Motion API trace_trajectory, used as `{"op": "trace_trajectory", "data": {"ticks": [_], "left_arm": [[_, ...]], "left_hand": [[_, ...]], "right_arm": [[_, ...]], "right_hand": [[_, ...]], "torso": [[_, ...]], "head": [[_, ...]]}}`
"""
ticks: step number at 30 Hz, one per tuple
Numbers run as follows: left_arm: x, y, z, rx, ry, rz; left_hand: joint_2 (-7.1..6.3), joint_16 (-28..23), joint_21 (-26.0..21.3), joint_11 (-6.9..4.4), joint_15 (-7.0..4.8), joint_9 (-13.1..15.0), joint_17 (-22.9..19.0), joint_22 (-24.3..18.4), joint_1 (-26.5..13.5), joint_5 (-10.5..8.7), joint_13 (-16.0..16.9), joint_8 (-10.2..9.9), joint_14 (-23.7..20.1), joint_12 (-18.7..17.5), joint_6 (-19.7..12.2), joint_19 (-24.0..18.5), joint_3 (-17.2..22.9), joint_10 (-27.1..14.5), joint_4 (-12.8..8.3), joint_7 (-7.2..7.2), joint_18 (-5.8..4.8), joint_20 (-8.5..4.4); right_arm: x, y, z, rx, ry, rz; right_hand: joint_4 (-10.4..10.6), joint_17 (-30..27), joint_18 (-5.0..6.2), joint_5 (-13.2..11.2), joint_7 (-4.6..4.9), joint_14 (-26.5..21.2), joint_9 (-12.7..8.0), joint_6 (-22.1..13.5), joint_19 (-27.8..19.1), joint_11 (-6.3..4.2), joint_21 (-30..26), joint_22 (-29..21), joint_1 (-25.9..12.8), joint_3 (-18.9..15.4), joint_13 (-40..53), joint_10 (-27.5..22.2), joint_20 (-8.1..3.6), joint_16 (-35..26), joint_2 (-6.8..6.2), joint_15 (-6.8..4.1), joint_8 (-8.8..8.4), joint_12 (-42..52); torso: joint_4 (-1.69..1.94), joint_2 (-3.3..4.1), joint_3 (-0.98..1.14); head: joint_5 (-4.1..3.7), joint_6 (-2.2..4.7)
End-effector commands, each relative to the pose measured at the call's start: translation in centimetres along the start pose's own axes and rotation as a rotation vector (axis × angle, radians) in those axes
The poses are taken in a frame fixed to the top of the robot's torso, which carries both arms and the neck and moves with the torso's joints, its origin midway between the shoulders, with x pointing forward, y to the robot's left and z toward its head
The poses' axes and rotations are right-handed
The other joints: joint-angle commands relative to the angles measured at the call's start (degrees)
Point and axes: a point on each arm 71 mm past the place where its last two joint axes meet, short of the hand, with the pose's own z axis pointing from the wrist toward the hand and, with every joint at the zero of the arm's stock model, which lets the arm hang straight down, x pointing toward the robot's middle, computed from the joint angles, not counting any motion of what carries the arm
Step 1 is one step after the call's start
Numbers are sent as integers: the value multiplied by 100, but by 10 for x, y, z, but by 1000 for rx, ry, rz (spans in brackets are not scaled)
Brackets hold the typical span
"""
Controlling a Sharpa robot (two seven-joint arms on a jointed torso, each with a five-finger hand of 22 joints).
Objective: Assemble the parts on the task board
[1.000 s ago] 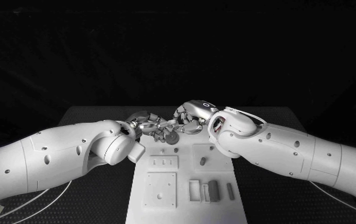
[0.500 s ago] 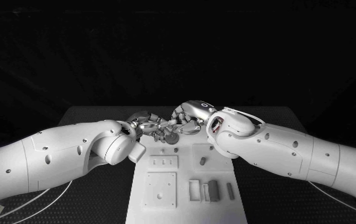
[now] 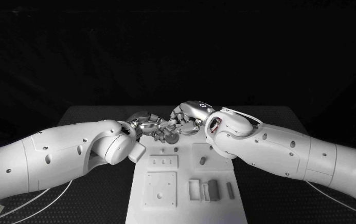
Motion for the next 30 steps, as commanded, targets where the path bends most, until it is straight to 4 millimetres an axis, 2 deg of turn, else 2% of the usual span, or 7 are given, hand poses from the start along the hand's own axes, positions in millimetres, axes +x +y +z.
{"op": "trace_trajectory", "data": {"ticks": [1,9,12,15,24,30], "left_arm": [[3,-3,0,14,15,-9],[3,-3,0,15,16,-13],[3,-3,1,12,16,-13],[3,-3,1,8,16,-9],[3,-2,1,-3,13,1],[4,-2,2,-3,16,2]], "left_hand": [[32,21,-7,-17,12,-9,-7,10,25,-24,9,-25,-34,-17,-25,-30,-37,-27,2,30,105,-17],[125,51,-16,-23,6,-11,-29,30,119,-23,50,-26,-36,-35,-12,-31,0,-18,-7,23,108,-21],[220,75,-22,-28,5,-11,-48,52,312,-20,83,-25,-44,-51,2,-37,30,-6,-18,17,106,-21],[256,96,-25,-27,7,-14,-66,73,439,-18,109,-28,-50,-69,11,-40,14,2,-15,17,99,-19],[267,156,-27,-50,-4,-10,-105,117,664,-10,173,-8,-39,-87,85,-18,-3,68,-15,-11,94,-28],[218,212,-51,-66,-13,-6,-139,140,804,-11,225,3,-20,-112,138,-8,223,123,-7,-29,77,-32]], "right_arm": [[2,2,0,-13,16,-8],[4,3,1,-15,19,-4],[5,5,1,-19,12,0],[5,6,1,-22,10,2],[5,6,1,-22,12,2],[6,7,2,-24,16,3]], "right_hand": [[35,7,81,4,173,-7,8,171,24,15,29,100,-19,4,5,-43,-22,18,14,-28,15,21],[35,7,81,4,173,-8,9,173,23,15,30,100,-19,5,6,-43,-23,18,19,-29,15,23],[35,7,81,4,172,-8,10,173,23,15,30,99,-19,5,7,-43,-23,18,21,-29,15,24],[34,7,81,4,171,-7,11,176,24,14,31,99,-18,6,8,-42,-24,19,24,-29,15,27],[32,7,81,4,168,-3,15,187,28,10,36,99,-17,8,12,-36,-27,23,31,-32,17,36],[31,7,81,3,167,-1,16,190,29,9,38,99,-18,7,13,-34,-27,24,32,-33,17,38]], "torso": [[-1,0,-8],[-4,0,-4],[-4,1,-4],[-2,0,-3],[-2,1,-2],[-9,3,0]], "head": [[2,-8],[2,-12],[1,-14],[-3,-19],[1,-28],[-1,-30]]}}
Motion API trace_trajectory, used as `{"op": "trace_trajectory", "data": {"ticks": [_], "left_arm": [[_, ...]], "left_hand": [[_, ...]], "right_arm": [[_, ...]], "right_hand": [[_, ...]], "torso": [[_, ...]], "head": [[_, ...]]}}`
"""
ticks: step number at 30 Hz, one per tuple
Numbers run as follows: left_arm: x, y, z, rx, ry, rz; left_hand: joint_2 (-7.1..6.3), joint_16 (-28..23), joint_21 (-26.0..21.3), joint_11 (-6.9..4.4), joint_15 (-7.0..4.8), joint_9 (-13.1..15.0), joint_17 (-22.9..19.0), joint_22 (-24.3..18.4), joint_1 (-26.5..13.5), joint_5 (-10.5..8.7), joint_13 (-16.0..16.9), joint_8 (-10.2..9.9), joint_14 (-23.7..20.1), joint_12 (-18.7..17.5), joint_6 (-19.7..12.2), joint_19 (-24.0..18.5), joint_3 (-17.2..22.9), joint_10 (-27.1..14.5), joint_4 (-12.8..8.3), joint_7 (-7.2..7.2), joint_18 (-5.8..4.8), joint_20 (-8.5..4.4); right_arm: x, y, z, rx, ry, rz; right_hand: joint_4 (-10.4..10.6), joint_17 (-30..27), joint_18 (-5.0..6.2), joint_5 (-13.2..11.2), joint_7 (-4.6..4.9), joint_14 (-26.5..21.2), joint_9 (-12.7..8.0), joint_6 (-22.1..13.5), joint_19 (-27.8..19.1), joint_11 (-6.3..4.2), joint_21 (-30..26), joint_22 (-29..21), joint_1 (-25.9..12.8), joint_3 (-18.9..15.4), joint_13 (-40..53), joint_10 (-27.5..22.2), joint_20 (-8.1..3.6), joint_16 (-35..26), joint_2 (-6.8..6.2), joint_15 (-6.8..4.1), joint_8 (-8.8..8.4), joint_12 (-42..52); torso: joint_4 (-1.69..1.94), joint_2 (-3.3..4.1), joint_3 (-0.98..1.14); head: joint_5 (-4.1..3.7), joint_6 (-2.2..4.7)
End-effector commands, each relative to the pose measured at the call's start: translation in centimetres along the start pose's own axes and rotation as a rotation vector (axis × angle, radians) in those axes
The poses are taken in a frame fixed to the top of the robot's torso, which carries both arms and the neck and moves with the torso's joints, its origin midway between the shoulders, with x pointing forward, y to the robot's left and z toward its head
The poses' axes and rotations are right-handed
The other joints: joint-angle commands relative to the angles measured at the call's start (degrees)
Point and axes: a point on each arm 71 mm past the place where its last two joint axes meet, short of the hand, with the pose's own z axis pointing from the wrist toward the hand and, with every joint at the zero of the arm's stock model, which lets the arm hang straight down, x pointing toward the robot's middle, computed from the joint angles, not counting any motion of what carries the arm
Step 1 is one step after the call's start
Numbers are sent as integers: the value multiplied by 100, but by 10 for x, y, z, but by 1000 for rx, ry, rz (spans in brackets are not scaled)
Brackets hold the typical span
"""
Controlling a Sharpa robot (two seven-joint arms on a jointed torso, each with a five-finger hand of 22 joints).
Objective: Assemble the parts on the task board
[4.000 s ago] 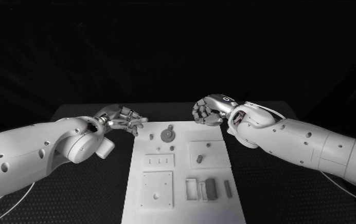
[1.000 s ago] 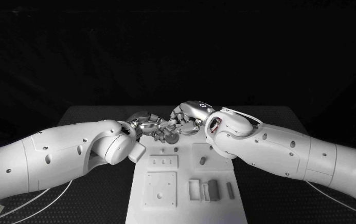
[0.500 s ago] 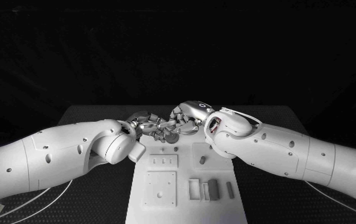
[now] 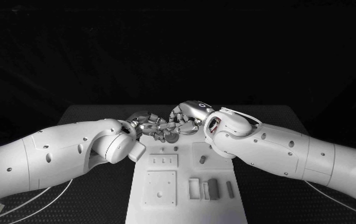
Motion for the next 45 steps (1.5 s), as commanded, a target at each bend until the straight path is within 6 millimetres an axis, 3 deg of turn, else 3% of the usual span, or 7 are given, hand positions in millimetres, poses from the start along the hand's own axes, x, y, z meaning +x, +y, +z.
{"op": "trace_trajectory", "data": {"ticks": [1,23,40,45], "left_arm": [[4,-4,1,13,16,4],[3,-2,0,-4,17,-1],[2,-1,1,-24,-4,2],[1,0,1,-27,-9,3]], "left_hand": [[-2,37,-27,3,-13,2,-8,6,51,-11,11,30,-20,-31,46,24,35,32,0,2,19,-20],[-139,172,-95,-20,-35,-3,-126,102,-719,-13,148,15,-42,-154,133,57,305,121,6,-31,4,-52],[-115,329,-99,-86,-80,27,-163,226,-240,17,305,66,-5,-157,294,98,410,269,-31,-106,-6,-93],[-76,369,-124,-101,-85,36,-185,259,-47,128,355,71,-5,-170,335,92,391,308,-33,-123,-20,-98]], "right_arm": [[3,5,1,-25,14,-2],[6,8,2,-28,20,2],[7,11,1,-36,24,2],[8,12,1,-36,26,2]], "right_hand": [[31,9,81,3,165,-10,-5,190,31,9,39,99,-18,7,8,-34,-29,24,32,-43,34,40],[27,8,81,3,162,-6,-1,197,34,6,43,98,-18,7,10,-31,-32,26,35,-46,33,46],[23,7,81,3,160,-3,1,200,36,4,46,97,-19,7,11,-29,-34,27,37,-48,31,50],[23,6,81,3,160,-2,2,201,36,3,47,96,-20,6,11,-28,-35,27,37,-48,30,50]], "torso": [[-5,0,1],[-4,0,0],[-1,1,-1],[-2,-1,1]], "head": [[-1,-2],[-4,-26],[-2,-35],[1,-38]]}}
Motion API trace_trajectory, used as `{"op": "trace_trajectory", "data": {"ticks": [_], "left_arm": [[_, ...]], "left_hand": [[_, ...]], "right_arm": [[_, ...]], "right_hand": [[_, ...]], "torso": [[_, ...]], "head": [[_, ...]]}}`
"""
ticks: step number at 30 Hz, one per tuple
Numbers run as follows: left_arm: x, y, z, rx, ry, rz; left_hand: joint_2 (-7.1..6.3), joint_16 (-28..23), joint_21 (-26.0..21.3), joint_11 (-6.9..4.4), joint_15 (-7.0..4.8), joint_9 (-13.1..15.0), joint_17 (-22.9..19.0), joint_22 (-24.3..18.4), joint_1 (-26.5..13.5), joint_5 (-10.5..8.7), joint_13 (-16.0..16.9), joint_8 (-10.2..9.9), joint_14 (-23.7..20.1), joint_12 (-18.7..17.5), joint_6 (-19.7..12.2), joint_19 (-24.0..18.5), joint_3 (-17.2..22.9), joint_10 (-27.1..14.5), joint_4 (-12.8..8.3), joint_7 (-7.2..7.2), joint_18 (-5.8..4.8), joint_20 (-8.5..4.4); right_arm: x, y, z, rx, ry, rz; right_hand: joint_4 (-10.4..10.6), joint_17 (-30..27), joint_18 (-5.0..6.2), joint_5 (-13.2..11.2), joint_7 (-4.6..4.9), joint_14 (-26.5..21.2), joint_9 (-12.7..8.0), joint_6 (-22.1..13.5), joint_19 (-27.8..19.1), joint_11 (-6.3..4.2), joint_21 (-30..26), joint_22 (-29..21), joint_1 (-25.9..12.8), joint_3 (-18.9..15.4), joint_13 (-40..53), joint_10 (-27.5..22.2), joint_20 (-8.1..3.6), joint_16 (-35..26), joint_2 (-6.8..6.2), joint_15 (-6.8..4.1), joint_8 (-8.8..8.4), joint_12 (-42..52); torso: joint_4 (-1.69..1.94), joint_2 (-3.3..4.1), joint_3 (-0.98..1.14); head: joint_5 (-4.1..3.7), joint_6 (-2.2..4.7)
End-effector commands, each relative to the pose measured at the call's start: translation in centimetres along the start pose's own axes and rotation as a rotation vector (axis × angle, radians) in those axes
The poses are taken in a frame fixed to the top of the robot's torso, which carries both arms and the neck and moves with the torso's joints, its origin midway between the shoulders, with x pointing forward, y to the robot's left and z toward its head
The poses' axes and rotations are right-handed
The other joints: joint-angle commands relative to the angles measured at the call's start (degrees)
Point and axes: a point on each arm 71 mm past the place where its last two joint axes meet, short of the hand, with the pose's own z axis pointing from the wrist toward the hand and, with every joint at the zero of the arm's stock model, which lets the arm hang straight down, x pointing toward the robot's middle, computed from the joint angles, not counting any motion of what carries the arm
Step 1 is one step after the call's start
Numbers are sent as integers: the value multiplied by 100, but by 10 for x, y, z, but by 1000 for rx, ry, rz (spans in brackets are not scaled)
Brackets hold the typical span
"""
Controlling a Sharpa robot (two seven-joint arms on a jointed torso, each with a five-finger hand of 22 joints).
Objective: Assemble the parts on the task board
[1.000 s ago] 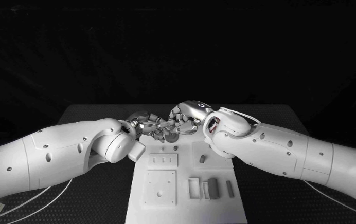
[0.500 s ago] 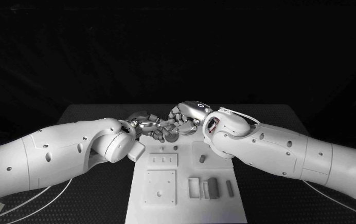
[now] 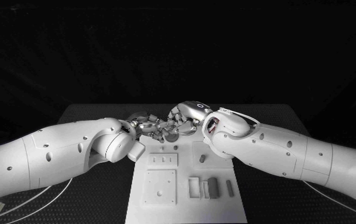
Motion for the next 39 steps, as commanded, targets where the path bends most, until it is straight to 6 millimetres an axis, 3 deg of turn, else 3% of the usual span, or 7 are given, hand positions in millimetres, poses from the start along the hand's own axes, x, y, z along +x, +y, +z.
{"op": "trace_trajectory", "data": {"ticks": [1,9,14,26,32,39], "left_arm": [[2,-4,0,15,-3,3],[0,-3,0,13,-12,2],[0,-3,-1,13,-14,1],[1,-4,0,15,-14,1],[1,-3,-1,11,-15,3],[-1,-2,0,6,-14,6]], "left_hand": [[20,44,-29,2,-43,8,-16,19,121,71,23,32,-6,-41,46,6,17,49,-14,6,90,-17],[80,93,-83,-6,-45,18,-60,62,492,209,81,20,-10,-87,79,5,157,88,-12,-10,71,-20],[101,129,-126,-11,-46,31,-79,88,701,405,115,13,-15,-117,92,-4,334,114,-36,-23,56,-19],[134,184,-143,-43,-54,76,-74,121,779,438,161,57,11,-90,172,-1,413,199,-29,-58,44,-23],[170,225,-142,-63,-68,103,-58,144,793,427,181,78,30,-54,204,9,435,231,-32,-73,41,-33],[208,276,-140,-79,-82,136,-32,173,779,365,207,97,44,-15,230,14,437,254,-25,-86,33,-44]], "right_arm": [[3,7,0,-32,20,-5],[4,4,0,-25,26,-7],[6,1,0,-18,29,-13],[8,-2,1,-4,30,-23],[9,-3,0,1,16,-29],[6,-7,-2,2,-14,-18]], "right_hand": [[23,7,81,3,155,8,7,197,15,3,26,96,-20,7,7,-28,-31,27,37,-38,24,29],[21,6,81,4,155,9,8,198,15,3,26,96,-21,7,7,-28,-32,27,37,-39,23,29],[20,6,81,3,155,9,8,198,15,3,26,95,-22,6,7,-28,-32,26,36,-39,22,30],[19,4,81,3,156,9,9,197,13,3,27,94,-27,5,6,-29,-33,24,33,-39,18,30],[71,-21,81,2,242,-46,-36,-79,-33,81,-11,72,-213,-122,-45,-128,-14,-28,-193,30,-154,-56],[139,-36,81,3,345,-95,-90,-328,-71,180,-59,50,-247,-184,-84,-207,-2,-58,-340,127,-309,-99]], "torso": [[0,0,1],[2,-1,-1],[2,-2,-2],[5,0,-1],[5,0,2],[8,-1,0]], "head": [[1,-5],[-7,-15],[-13,-16],[-19,-23],[-18,-28],[-7,-36]]}}
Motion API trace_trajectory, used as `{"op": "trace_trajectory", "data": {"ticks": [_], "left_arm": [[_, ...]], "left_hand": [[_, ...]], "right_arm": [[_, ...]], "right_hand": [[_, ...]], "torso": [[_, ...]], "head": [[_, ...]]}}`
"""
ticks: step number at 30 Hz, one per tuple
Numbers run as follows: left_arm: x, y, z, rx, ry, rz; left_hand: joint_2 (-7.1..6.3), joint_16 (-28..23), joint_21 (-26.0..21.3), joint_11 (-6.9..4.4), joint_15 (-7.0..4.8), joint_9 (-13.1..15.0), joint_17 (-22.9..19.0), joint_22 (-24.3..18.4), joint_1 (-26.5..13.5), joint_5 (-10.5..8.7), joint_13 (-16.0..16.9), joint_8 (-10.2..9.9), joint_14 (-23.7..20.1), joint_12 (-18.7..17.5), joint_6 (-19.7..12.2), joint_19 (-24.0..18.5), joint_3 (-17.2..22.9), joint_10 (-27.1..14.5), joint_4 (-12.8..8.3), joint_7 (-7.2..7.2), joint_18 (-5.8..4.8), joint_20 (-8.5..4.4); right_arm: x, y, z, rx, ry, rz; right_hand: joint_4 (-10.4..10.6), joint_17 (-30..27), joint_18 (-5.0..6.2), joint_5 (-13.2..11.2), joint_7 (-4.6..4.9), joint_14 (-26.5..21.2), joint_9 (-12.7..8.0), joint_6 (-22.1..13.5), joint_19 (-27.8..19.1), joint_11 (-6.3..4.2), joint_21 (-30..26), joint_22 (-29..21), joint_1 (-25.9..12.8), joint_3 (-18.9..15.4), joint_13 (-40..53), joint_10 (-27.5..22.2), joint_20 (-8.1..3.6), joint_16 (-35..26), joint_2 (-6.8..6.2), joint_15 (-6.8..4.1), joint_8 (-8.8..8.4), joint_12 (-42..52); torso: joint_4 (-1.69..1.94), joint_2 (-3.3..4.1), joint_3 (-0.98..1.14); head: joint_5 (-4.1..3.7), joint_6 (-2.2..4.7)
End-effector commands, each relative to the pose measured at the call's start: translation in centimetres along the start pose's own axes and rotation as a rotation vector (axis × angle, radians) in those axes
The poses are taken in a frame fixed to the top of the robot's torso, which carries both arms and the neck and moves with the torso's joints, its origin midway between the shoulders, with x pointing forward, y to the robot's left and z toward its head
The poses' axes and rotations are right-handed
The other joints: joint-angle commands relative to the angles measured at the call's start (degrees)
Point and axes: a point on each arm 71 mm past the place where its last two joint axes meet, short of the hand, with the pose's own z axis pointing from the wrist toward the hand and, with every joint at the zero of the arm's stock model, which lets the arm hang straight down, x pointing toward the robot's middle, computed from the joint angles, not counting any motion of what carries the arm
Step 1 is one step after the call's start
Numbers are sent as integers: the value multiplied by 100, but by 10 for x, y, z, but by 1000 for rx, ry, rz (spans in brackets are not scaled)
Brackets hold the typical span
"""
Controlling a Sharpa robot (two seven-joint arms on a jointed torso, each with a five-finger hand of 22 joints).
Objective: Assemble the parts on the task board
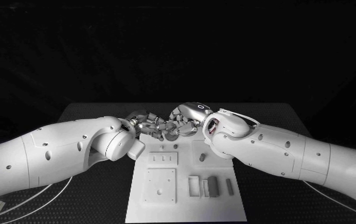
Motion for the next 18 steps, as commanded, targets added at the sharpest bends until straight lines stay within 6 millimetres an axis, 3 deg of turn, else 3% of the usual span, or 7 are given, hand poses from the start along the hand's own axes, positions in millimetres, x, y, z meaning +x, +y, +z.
{"op": "trace_trajectory", "data": {"ticks": [1,7,13,15,16,17,18], "left_arm": [[0,-1,0,7,2,6],[-3,2,0,-16,26,24],[-6,8,0,-85,54,85],[-6,10,1,-110,67,90],[-6,11,1,-127,80,104],[-6,12,1,-136,90,124],[-5,13,2,-149,99,141]], "left_hand": [[101,36,-23,1,-22,162,13,16,-13,-64,16,110,20,31,151,14,23,49,8,-107,34,-48],[246,101,-33,-6,-36,246,45,93,-94,-412,68,117,-10,91,141,12,11,21,19,-106,16,-71],[315,254,7,-59,-86,371,115,197,-295,-449,160,180,53,231,226,74,-17,81,25,-154,19,-113],[294,338,43,-85,-117,429,141,258,-316,-243,214,207,66,318,261,104,-2,101,23,-177,18,-139],[311,429,83,-114,-150,492,172,323,-417,109,274,243,85,409,303,129,-2,114,14,-206,21,-172],[353,524,122,-140,-184,575,201,405,-435,328,349,277,77,513,319,126,-30,101,-34,-231,24,-208],[329,590,153,-156,-208,632,211,461,-433,377,399,297,83,590,334,138,24,96,-34,-245,16,-224]], "right_arm": [[-2,-2,-2,-10,-28,-3],[-5,-21,-9,27,-42,-13],[-10,-43,-17,73,-60,-18],[-12,-49,-19,89,-66,1],[-13,-53,-20,108,-70,30],[-14,-56,-21,122,-72,51],[-15,-59,-22,130,-74,60]], "right_hand": [[35,-9,81,3,108,-26,-25,-177,-33,30,-33,48,8,-26,-15,-56,1,-30,-87,44,-64,-32],[59,-17,81,2,153,-61,-52,-259,-62,74,-61,40,42,-23,-37,-115,16,-46,-126,88,-117,-57],[54,-22,81,3,161,-74,-57,-267,-74,83,-72,38,77,-15,-47,-129,22,-55,-132,97,-124,-63],[55,-23,81,3,161,-76,-57,-266,-75,84,-74,38,83,-13,-48,-130,24,-56,-129,98,-124,-63],[56,-23,81,3,161,-77,-57,-266,-76,84,-74,37,84,-12,-49,-130,24,-56,-128,98,-124,-63],[57,-24,81,2,162,-78,-57,-265,-77,84,-75,37,83,-13,-49,-130,25,-57,-130,99,-124,-64],[57,-24,81,2,162,-78,-57,-265,-77,85,-75,37,83,-14,-50,-131,26,-58,-130,99,-124,-64]], "torso": [[4,0,0],[1,-2,2],[-8,-2,9],[-10,-2,12],[-10,-2,12],[-11,-3,15],[-11,-4,15]], "head": [[5,-6],[30,-11],[61,-15],[63,-17],[59,-18],[53,-17],[52,-16]]}}
